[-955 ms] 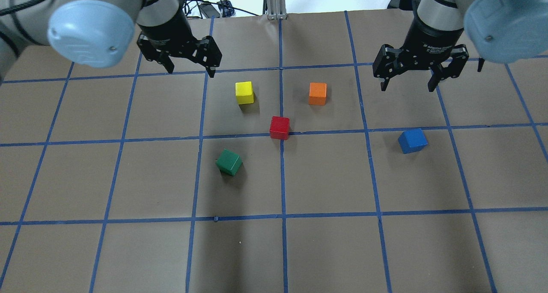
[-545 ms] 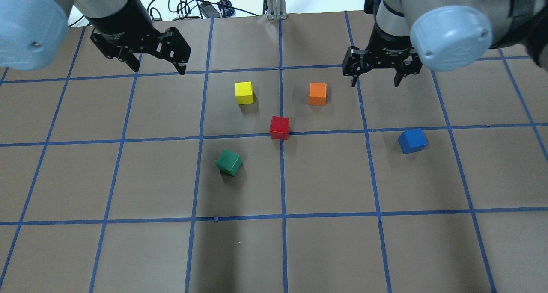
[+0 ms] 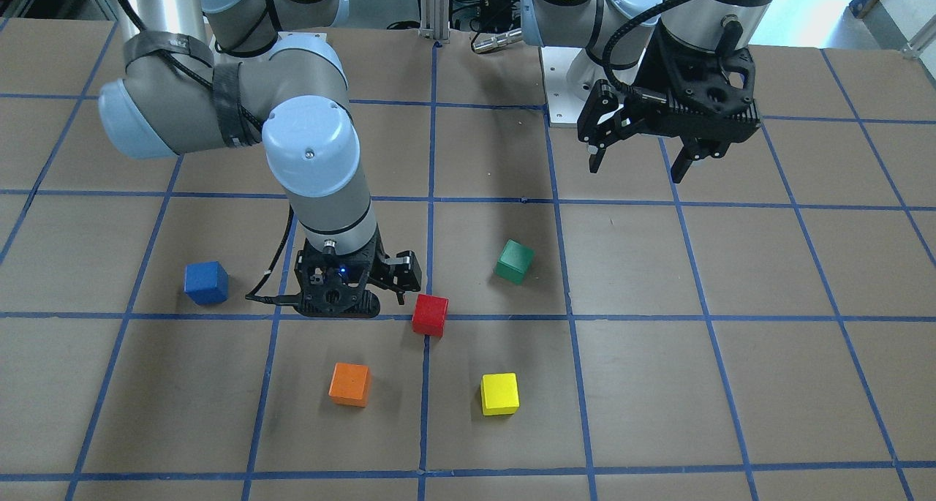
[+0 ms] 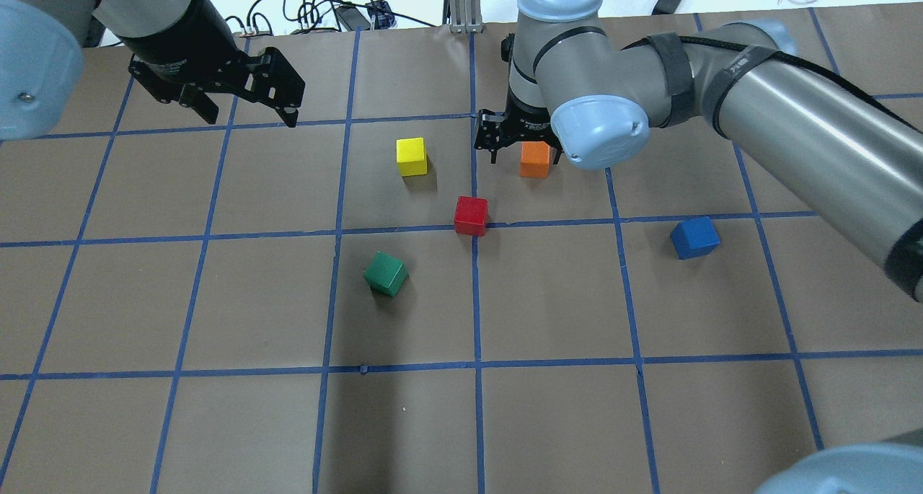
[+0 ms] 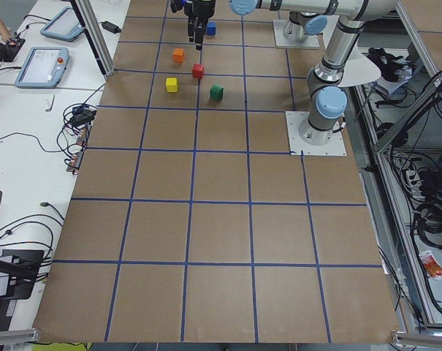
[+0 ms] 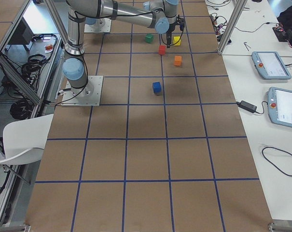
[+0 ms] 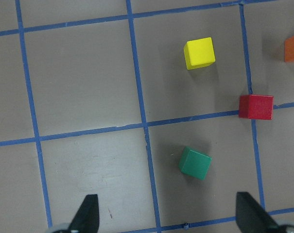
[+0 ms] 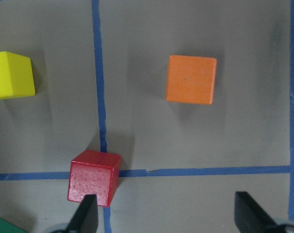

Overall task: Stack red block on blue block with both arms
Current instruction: 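Move the right gripper over the red cube and lower onto it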

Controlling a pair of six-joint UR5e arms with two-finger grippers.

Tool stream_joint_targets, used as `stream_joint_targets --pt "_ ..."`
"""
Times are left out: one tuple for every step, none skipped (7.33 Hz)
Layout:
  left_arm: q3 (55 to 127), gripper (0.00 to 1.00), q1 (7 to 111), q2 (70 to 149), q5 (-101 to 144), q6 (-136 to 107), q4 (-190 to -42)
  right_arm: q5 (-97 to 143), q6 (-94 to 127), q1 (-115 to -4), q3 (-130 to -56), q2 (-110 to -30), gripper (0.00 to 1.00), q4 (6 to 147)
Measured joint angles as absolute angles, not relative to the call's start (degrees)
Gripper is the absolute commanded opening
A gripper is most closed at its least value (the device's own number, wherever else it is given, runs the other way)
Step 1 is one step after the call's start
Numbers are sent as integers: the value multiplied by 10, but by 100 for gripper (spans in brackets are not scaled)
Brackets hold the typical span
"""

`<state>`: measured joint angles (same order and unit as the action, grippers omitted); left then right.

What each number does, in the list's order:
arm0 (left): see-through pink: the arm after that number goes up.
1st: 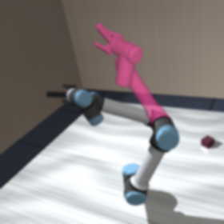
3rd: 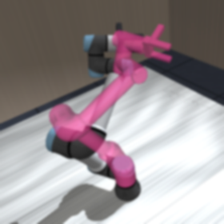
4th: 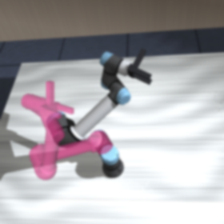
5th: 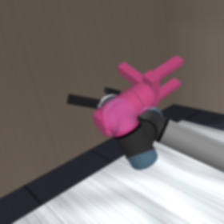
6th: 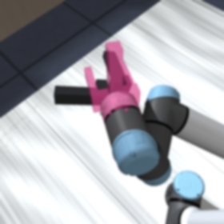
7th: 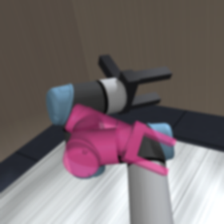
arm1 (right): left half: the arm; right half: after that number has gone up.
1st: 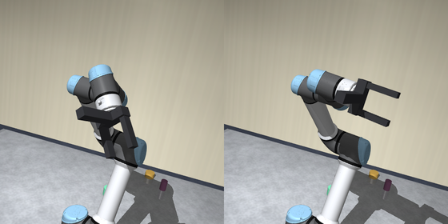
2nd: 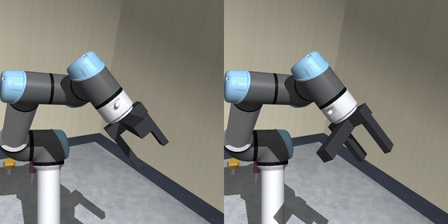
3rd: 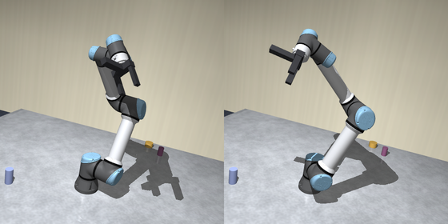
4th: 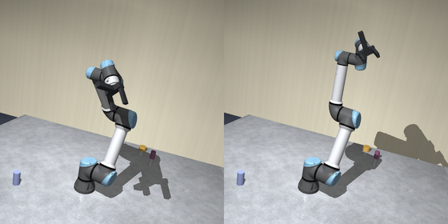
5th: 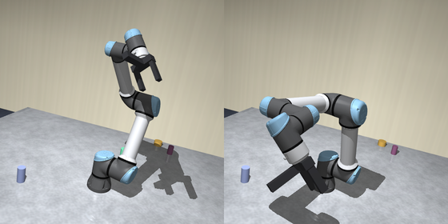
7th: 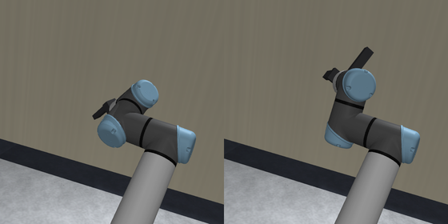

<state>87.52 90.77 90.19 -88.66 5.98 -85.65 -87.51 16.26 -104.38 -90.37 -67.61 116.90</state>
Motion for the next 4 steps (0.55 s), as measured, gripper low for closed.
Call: stream_joint_targets --pt "876 100 908 903 -887 61 -856 -872 168 -1051 -904 -663 100 1176" --pt "876 100 908 903 -886 61 -856 -871 173 -1059 -904 -653 100 1181" --pt "877 100 908 904 -886 61 -856 -864 176 -1065 -904 -643 100 1188" --pt "880 100 908 904 -886 61 -856 -848 178 -1068 -904 -632 100 1199"
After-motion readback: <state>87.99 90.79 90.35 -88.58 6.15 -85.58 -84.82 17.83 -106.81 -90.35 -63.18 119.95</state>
